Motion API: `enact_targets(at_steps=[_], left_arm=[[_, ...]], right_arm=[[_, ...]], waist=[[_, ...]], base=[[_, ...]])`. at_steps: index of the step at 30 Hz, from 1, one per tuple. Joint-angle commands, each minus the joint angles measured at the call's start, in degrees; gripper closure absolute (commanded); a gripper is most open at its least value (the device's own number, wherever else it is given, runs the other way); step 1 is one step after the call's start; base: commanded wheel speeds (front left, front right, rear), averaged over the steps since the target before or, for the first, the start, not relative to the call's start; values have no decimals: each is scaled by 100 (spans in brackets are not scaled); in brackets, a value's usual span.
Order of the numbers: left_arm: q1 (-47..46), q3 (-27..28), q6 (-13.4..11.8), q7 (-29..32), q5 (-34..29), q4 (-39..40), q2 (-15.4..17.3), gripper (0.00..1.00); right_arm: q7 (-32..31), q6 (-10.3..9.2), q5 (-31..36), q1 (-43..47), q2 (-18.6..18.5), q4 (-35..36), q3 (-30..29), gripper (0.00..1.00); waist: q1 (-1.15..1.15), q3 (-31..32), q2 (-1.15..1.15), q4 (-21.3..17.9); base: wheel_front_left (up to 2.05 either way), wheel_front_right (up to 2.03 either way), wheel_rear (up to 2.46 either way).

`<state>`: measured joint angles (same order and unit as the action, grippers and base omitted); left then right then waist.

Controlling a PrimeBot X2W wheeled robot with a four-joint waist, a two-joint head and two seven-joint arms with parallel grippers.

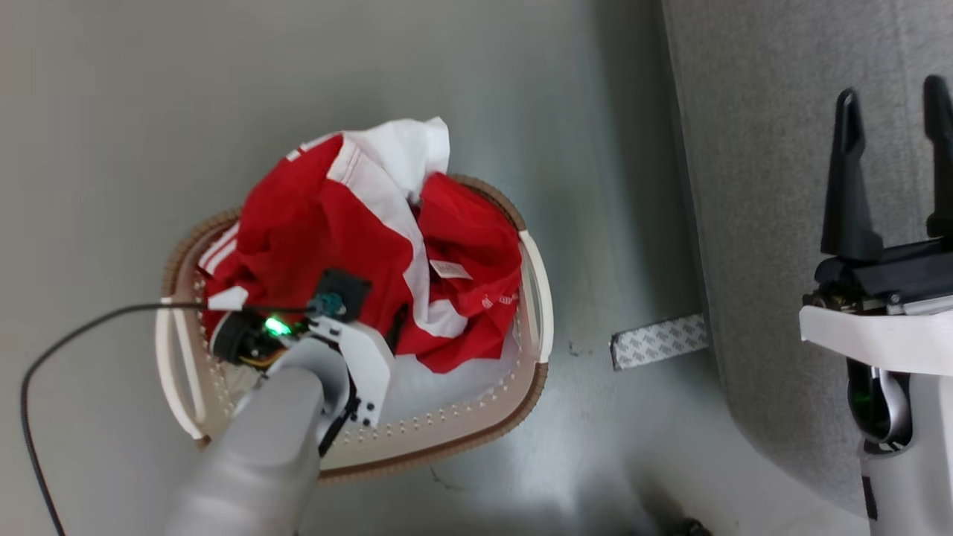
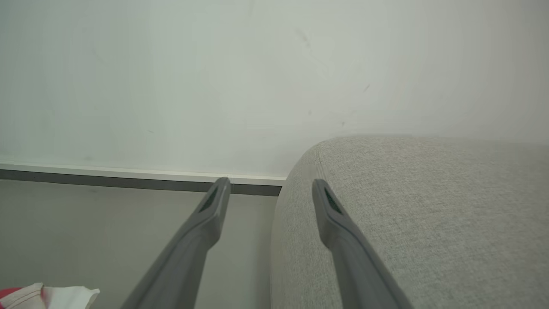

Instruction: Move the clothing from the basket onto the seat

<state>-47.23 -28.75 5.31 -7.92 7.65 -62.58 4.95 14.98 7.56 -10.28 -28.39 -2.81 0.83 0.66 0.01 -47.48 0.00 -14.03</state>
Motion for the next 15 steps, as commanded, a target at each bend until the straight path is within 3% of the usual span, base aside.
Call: enact_targets(at_steps=[1,7,8,9,10,15], left_arm=[[-151,-1,-23,-20,-27,-73,87,0],[-493,-72,-46,-124,-75,-397,93,0],[-539,-97,-51,-154,-91,-444,90,11],[-567,-123,-47,-189,-98,-492,84,65],[-593,-147,-42,-222,-109,-532,81,100],[-604,-212,2,-375,-46,-709,23,100]], right_arm=[[17,-14,-50,-122,0,72,-33,0],[17,-14,-183,-210,-1,179,-59,0],[17,-14,-190,-209,-1,177,-75,0],[17,-14,-194,-203,-1,166,-89,0],[17,-14,-203,-198,-1,153,-104,0],[17,-14,-281,-109,-1,43,-195,0]], waist=[[-1,-320,0,-78],[-1,-638,0,-107],[-1,-662,0,-113],[-1,-677,0,-119],[-1,-689,0,-124],[-1,-565,0,-122]], base=[[0,0,0],[0,0,0],[0,0,0],[0,0,0],[0,0,0],[0,0,0]])
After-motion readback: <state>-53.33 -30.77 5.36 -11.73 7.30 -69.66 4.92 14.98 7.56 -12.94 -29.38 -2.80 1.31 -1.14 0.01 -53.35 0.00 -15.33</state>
